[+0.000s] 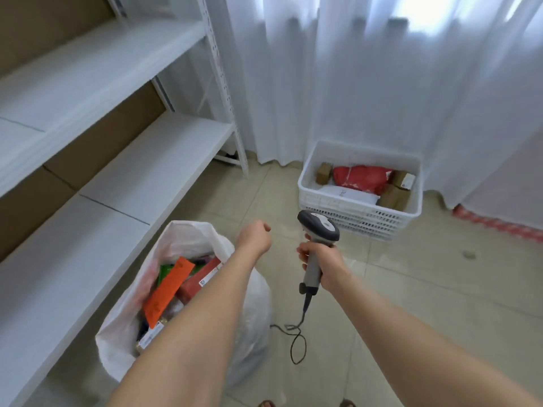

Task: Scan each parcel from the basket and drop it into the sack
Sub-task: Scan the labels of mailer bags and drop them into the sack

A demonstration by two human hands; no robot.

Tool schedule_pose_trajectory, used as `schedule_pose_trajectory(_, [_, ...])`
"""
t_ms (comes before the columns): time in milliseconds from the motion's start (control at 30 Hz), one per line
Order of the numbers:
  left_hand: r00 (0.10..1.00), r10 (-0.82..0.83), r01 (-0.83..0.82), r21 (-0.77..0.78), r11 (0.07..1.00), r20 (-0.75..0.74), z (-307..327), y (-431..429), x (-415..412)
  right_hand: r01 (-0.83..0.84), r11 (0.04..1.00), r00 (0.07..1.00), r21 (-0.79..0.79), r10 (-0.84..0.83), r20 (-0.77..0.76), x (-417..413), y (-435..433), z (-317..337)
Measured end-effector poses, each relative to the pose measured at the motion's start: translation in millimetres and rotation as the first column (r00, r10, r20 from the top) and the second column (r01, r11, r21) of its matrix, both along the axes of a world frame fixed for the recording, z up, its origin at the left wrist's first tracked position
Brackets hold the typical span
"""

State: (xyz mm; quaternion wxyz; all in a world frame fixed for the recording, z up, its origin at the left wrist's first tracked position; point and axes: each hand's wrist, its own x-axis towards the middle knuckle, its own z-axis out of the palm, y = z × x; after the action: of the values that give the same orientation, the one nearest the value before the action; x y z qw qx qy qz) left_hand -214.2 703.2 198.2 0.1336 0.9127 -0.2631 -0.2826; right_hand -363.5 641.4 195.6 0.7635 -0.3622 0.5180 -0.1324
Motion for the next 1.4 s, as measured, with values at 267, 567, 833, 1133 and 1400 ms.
schedule_pose_trajectory(267, [0.986,-0.160,0.164,-0.087,0.983,0.051,56.5,-140.8,-91.9,0.199,0.980,0.970,-0.027,-0.193,0.151,-103.5,-132.1,56.5])
schedule_pose_trajectory(567, [0.971,-0.239,0.238,-0.183,0.954,0.016,61.6,-288.0,-131.3,0.247,0.968,0.965,0.050,-0.250,0.080,-146.8,-259.4,43.3])
schedule_pose_trajectory(833, [0.970,-0.234,0.225,-0.127,0.966,-0.059,16.8,-432.6,-98.1,0.168,0.985,0.984,-0.028,-0.169,-0.050,-111.8,-423.3,12.2])
schedule_pose_trajectory(1133, [0.970,-0.191,0.191,-0.016,0.981,-0.153,-34.1,-570.7,-75.2,0.166,0.986,0.971,0.008,-0.162,-0.175,-82.6,-570.5,-27.3])
schedule_pose_trajectory(1400, [0.978,-0.038,0.060,0.103,0.993,-0.205,-105.7,-665.5,-48.6,0.065,0.992,0.968,0.110,-0.036,-0.246,-36.5,-682.6,-104.9])
